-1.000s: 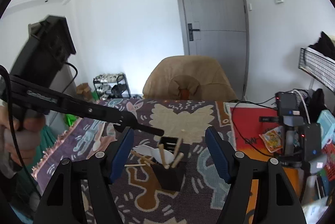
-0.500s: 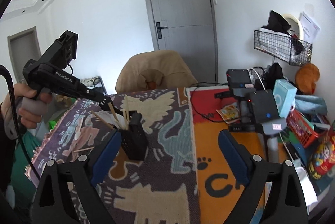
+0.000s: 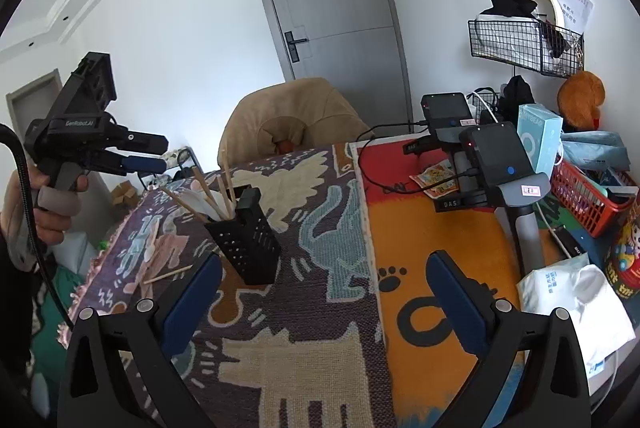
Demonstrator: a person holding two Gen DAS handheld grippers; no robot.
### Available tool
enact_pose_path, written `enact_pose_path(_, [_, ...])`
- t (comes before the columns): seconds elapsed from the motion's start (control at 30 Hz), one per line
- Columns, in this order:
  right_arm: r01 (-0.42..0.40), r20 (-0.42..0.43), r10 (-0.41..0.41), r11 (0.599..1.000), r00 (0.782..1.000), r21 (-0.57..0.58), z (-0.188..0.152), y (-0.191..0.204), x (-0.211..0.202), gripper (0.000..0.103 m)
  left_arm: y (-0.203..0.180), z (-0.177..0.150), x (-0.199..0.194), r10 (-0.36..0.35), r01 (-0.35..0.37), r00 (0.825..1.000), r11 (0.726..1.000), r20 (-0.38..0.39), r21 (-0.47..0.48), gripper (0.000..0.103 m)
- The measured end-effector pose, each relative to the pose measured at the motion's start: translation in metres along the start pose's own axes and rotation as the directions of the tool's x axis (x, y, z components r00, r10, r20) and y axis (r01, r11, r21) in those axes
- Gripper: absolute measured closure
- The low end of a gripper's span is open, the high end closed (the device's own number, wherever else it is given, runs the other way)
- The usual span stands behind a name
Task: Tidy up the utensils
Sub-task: 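Carry the black fork and chopstick over the black holder and open both grippers, then move both tools back toward the last chopstick and the white spoon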
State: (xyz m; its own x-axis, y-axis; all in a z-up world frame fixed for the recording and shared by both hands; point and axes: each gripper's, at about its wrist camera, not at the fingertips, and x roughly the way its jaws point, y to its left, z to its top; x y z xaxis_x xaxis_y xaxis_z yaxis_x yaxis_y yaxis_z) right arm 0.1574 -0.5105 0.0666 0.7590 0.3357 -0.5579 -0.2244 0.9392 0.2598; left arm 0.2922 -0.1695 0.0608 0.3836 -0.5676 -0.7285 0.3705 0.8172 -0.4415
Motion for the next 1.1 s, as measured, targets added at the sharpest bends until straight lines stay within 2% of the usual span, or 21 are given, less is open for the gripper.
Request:
enact_pose_path(0.17, [-0.006, -0.019, 0.006, 1.000, 1.000, -0.011, -0.001, 0.009, 0.002, 0.001, 0.016, -0.014, -0.021, -0.004, 0.004, 0.999, 1.000, 0.044, 0.010, 0.026])
enact_pose_path(0.23, [-0.010, -0.026, 0.010, 1.000, 1.000, -0.019, 0.001, 0.011, -0.001, 0.001, 0.022, -0.023, -0.031, 0.000, -0.003, 0.997, 1.000, 0.075, 0.031, 0.014])
enact_pose_path(0.33, [0.004, -0.023, -0.005, 1.000, 1.000, -0.024, 0.004, 0.012, -0.008, 0.000, 0.032, -0.038, -0.045, 0.025, -0.033, 0.991, 0.998, 0.130, 0.058, 0.008])
enact_pose_path(0.53, [0.034, 0.001, -0.034, 0.999, 0.999, -0.027, 0.010, 0.022, -0.019, 0.000, 0.061, -0.073, -0.063, 0.027, -0.038, 0.980, 0.998, 0.196, 0.049, 0.002])
enact_pose_path(0.77, [0.029, -0.017, -0.030, 0.998, 0.999, -0.052, -0.001, 0.043, -0.017, 0.000, 0.093, -0.119, -0.077, 0.051, -0.054, 0.963, 0.999, 0.263, 0.004, 0.001])
enact_pose_path(0.87, [0.050, -0.016, -0.051, 0.997, 0.999, -0.053, -0.007, 0.049, -0.016, 0.000, 0.107, -0.135, -0.081, 0.085, -0.080, 0.957, 0.996, 0.278, -0.027, 0.001])
enact_pose_path(1.1, [0.120, 0.039, -0.118, 0.992, 0.992, -0.045, -0.024, 0.066, -0.012, 0.000, 0.137, -0.171, -0.092, 0.187, -0.162, 0.930, 0.981, 0.316, -0.105, 0.001])
